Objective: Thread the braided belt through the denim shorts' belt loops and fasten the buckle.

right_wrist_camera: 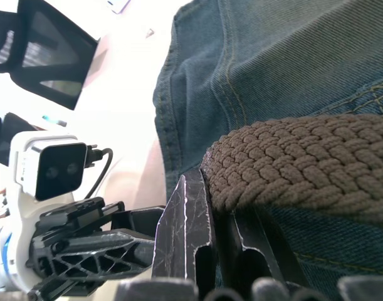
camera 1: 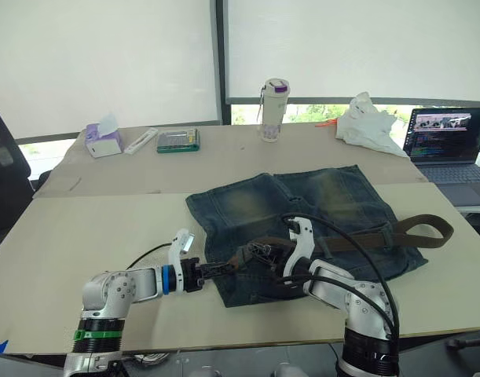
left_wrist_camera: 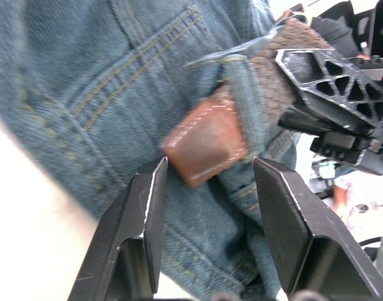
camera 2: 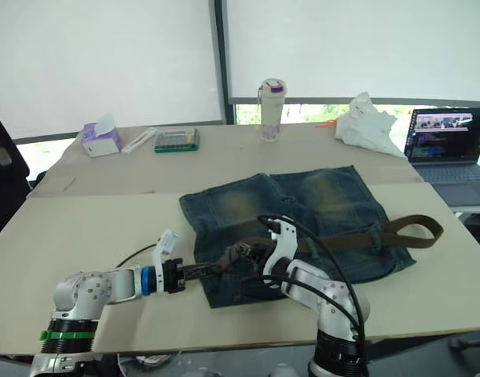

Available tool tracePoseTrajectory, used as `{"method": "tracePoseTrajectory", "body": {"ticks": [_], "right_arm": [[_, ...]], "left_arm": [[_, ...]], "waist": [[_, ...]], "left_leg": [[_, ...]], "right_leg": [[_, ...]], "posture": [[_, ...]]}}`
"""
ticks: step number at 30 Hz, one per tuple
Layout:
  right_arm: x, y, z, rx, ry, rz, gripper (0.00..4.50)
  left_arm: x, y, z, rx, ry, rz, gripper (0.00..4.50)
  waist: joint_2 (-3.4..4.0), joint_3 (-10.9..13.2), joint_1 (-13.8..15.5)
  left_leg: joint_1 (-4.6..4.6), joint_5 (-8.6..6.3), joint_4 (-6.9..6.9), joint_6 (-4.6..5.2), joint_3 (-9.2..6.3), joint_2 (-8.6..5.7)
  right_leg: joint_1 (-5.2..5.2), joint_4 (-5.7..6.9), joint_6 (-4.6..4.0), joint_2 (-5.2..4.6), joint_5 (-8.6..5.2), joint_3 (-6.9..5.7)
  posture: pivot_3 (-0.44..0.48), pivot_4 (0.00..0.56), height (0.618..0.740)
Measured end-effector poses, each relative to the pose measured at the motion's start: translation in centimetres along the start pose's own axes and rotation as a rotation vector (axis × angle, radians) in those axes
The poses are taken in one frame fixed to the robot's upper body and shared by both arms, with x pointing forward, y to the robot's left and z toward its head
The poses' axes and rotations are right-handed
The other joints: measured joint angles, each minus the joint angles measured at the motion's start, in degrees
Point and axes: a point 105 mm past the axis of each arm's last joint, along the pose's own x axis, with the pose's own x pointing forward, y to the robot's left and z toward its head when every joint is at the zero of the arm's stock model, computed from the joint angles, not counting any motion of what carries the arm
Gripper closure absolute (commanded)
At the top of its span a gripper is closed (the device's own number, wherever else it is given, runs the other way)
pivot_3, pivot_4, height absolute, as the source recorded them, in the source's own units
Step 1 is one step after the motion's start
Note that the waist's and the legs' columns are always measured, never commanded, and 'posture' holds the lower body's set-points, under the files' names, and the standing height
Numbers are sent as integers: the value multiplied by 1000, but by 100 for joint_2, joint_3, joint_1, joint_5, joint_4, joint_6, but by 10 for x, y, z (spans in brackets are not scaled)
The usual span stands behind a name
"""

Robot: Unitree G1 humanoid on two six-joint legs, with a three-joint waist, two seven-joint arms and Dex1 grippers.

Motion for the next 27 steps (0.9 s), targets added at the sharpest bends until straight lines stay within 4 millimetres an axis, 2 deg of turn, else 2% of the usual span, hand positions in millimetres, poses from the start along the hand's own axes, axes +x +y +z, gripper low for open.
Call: {"method": "tracePoseTrajectory", "body": {"ticks": [3,7,18,25,27], "right_arm": [[-1,2,1,10,-5,18,4500],[-2,6,3,25,-15,39,4500],[-5,10,7,35,-37,49,4500],[-6,6,5,38,-34,28,4500],[-7,4,6,30,-32,18,4500]], "left_arm": [[1,0,0,3,-2,-3,2211],[11,-8,-1,-27,-23,-48,2211],[6,-12,8,-67,-92,-77,2211],[0,-9,13,-67,-122,-65,4363],[1,-10,14,-69,-127,-74,4476]], "waist": [[0,0,5],[-1,0,19],[-1,0,13],[-1,0,18],[-1,0,26]], "left_leg": [[-1,0,0,0,0,0],[-6,0,1,0,0,-1],[-5,0,1,0,-1,1],[-6,0,1,0,0,-2],[-6,0,1,0,0,-5]], "right_leg": [[0,-1,0,-2,0,0],[0,-4,0,-7,0,4],[-1,-4,0,-6,0,6],[0,-5,0,-3,0,2],[1,-5,0,-5,0,2]], "posture": [[0,150,740],[0,150,740],[0,150,740],[0,150,740],[0,150,740]]}}
